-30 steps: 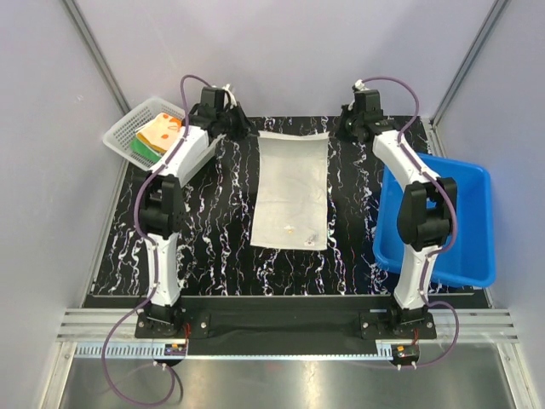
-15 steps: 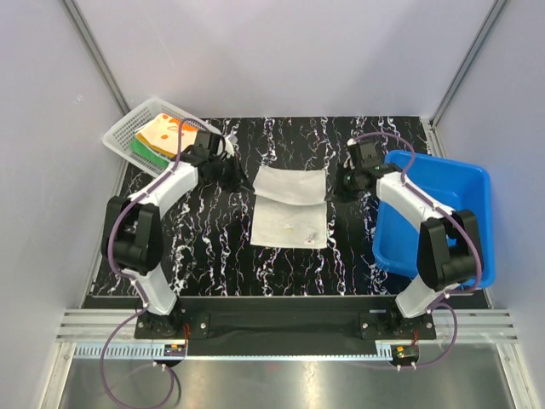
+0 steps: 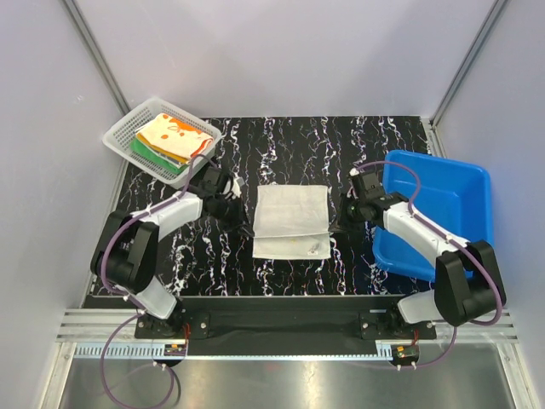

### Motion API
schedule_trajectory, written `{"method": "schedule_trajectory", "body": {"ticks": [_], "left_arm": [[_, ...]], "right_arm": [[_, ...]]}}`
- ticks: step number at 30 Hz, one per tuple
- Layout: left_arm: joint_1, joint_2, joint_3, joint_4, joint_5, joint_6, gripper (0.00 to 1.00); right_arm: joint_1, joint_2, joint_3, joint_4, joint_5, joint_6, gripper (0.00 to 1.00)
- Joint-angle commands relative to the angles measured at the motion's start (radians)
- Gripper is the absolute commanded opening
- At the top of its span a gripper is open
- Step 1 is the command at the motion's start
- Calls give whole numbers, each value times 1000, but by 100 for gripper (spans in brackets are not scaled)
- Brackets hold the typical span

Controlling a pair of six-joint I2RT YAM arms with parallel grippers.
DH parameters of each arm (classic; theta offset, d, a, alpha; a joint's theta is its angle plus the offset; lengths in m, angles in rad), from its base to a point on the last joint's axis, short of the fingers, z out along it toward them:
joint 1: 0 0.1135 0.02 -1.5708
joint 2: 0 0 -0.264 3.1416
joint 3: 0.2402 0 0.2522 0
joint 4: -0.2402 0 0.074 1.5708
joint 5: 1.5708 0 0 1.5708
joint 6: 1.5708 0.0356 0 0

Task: Fold and stack the towels
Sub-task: Fold the towel

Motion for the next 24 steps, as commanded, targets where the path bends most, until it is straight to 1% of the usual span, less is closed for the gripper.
{"method": "schedule_trajectory", "body": {"ticks": [1,3,6,7,9,10,11,12,14,17,20,24], "left_arm": [[1,-54,51,15,-36,20,0],[0,-75,77,-16,-30,2,0],[-25,-159,97,-46,-49,-38,0],[-34,-204,70,-39,-48,-49,0],[-52,-239,22,-20,-56,-79,0],[-55,-261,-4,9,-59,-86,0],[-60,-265,-60,22,-65,-93,0],[-63,-268,-84,35,-76,-96,0],[-69,-261,-145,85,-66,-103,0],[-88,-235,-190,150,-71,-115,0],[-98,-183,-211,165,-82,-106,0],[-108,-170,-236,170,-129,-101,0]], "right_arm": [[6,-57,23,17,16,-1,0],[5,-68,49,-23,22,-13,0],[8,-111,82,-72,14,-24,0],[9,-137,71,-79,5,-25,0],[17,-160,35,-70,2,-27,0],[19,-174,-14,-60,-1,-27,0],[19,-180,-42,-29,-15,-19,0],[20,-183,-93,-9,-24,-13,0],[26,-185,-134,44,-29,2,0],[34,-165,-185,80,-7,4,0],[37,-142,-217,103,2,-2,0],[40,-122,-231,111,4,-6,0]]}}
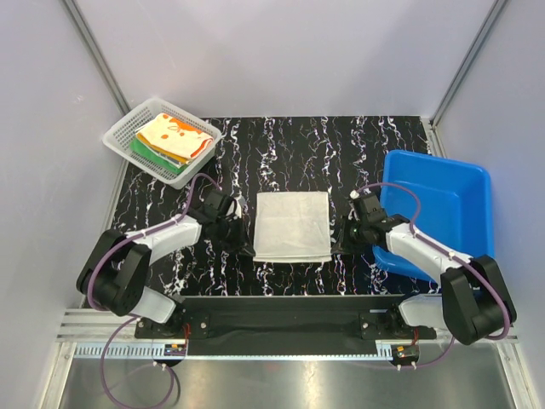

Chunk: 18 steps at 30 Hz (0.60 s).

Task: Fold and stack the towels
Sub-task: Fold the towel

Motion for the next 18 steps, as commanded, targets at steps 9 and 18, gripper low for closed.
{"method": "schedule_trajectory", "body": {"ticks": [9,18], "left_arm": [[-23,-19,-29,5,-89,30,16],[-26,-18,121,-133,-121,88,24]], "right_arm": [[12,-5,-4,12,40,27,13],[13,-89,63,-74,8,40,31]]}}
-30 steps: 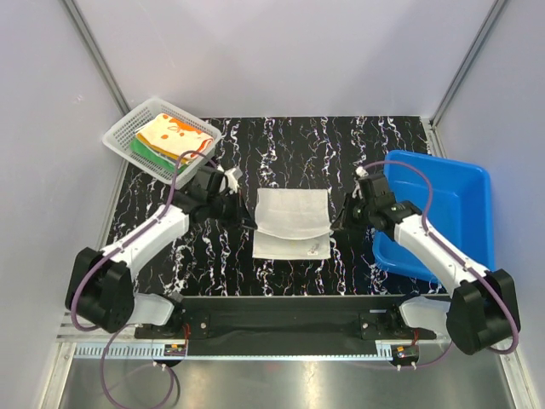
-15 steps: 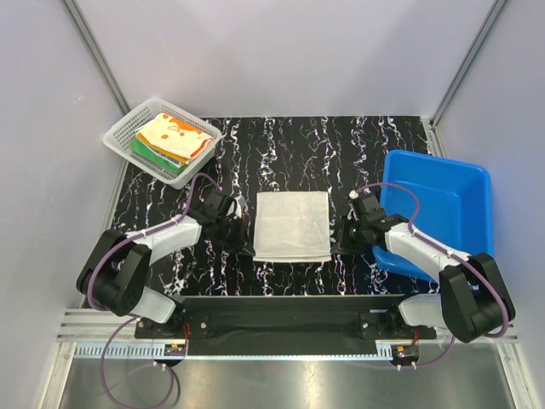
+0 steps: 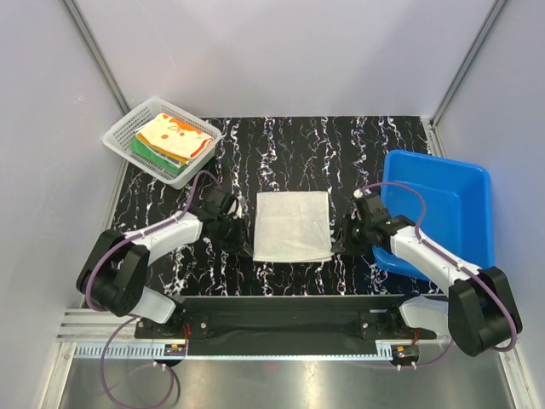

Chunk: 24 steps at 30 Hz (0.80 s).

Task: Fold and stack the towels
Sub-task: Fold the towel

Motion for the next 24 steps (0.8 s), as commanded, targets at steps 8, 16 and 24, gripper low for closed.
{"method": "schedule_trajectory", "body": {"ticks": [8,16,24], "left_arm": [[-23,81,94,115,67,3,27],[-26,161,-8,164,-60,-15,25],[-26,50,75,57,-23,0,36]], "right_arm": [[13,67,83,42,4,14,25],[37,111,-42,126,19,63,22],[39,29,32,1,19,19,34]]}}
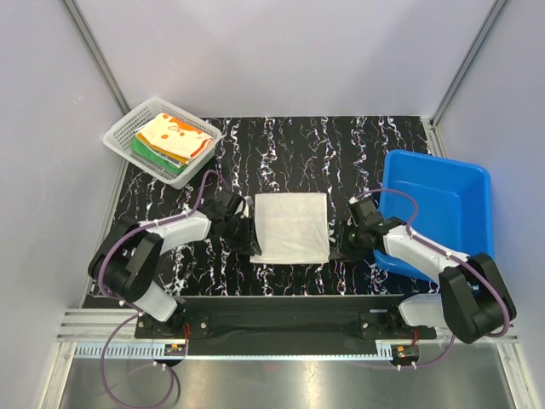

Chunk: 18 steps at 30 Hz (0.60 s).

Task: Fold and stack the towels
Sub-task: Fold the towel

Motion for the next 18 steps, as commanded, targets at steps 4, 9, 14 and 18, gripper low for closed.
{"method": "schedule_trajectory", "body": {"ticks": [4,9,14,18], "left_arm": [[2,-79,269,-185,-80,170,45],[61,117,540,-303,-109,353,50],[147,321,794,-398,-114,560,51],[181,406,885,-421,-59,672,55]], "right_arm": [[9,-73,217,-131,25,-132,37],[-57,116,457,-119,-61,-341,47],[-165,405,792,-297,-277,-626,55],[-197,618,995,-423,-294,-773,64]]}}
